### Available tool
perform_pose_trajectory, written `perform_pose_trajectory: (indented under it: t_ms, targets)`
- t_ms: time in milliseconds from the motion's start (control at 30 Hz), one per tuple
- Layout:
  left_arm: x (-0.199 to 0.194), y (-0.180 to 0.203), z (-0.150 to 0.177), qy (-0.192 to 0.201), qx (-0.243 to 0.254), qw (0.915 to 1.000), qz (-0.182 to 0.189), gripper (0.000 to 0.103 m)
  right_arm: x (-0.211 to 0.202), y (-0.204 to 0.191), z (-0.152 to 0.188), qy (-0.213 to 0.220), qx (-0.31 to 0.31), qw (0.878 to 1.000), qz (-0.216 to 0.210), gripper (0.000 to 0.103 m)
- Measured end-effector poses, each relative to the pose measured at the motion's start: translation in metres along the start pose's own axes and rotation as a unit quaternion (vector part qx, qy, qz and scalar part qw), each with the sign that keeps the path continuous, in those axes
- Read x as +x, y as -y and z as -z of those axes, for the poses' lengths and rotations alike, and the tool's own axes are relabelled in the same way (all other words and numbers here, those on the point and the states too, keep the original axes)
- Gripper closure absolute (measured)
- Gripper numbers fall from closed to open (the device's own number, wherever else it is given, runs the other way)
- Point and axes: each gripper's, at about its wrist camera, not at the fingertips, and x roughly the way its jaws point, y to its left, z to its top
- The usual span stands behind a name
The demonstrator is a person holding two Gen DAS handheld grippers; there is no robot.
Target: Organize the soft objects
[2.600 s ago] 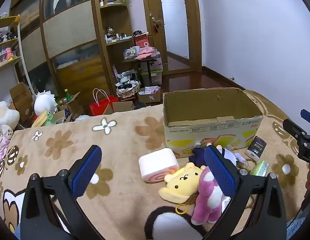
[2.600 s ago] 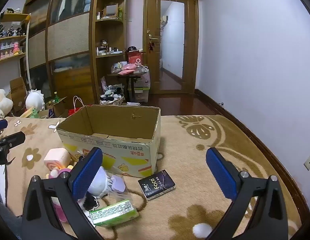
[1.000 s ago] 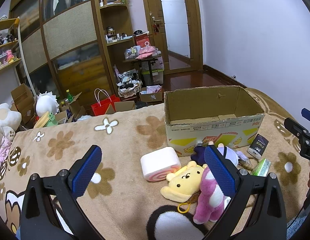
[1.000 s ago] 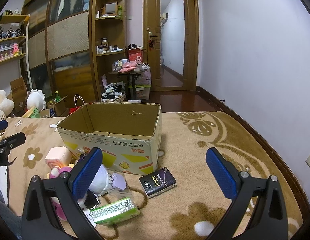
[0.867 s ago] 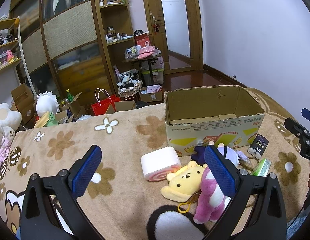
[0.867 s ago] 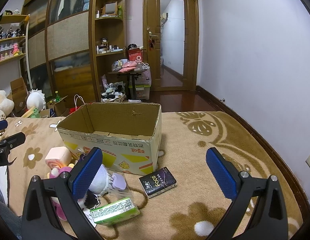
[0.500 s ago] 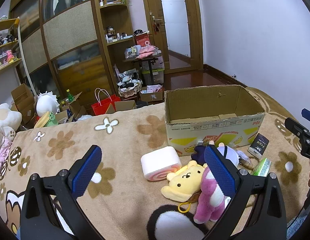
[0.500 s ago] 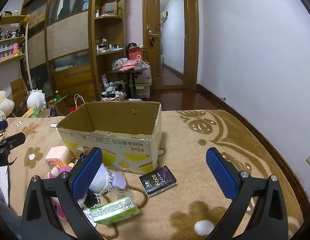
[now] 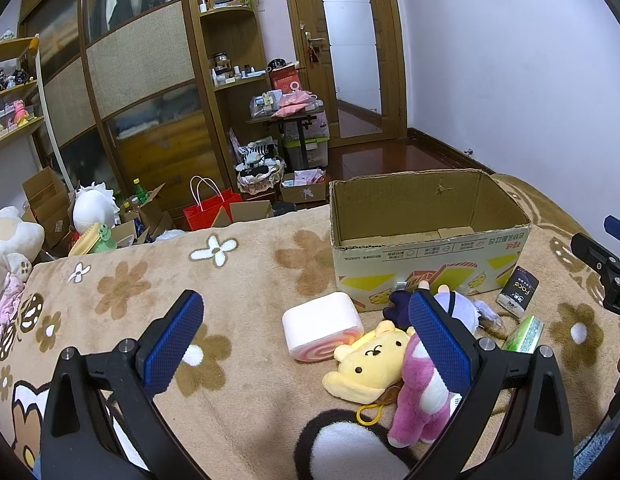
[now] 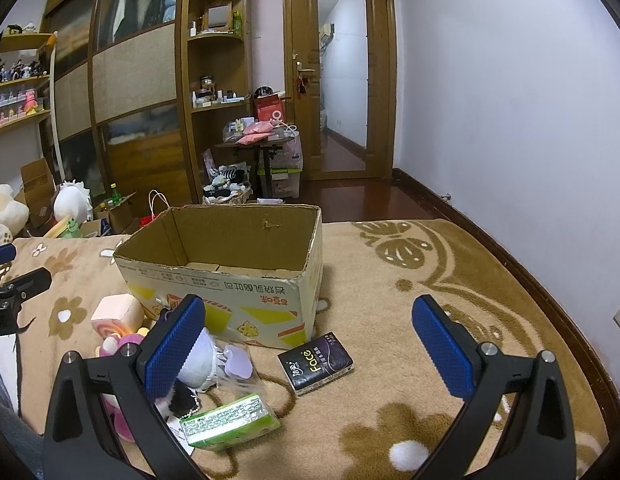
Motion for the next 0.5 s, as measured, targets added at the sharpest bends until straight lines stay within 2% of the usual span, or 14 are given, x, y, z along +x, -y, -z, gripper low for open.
perform_pose_trajectory:
  t_ms: [500]
  targets:
    - [0.0002,0.0004,-0.0001,-0.001,0.001,1.0000,0.000,0.001,-0.0002,-0.0007,-0.0006,-0.002,0.000,1.000,-0.002,0.000]
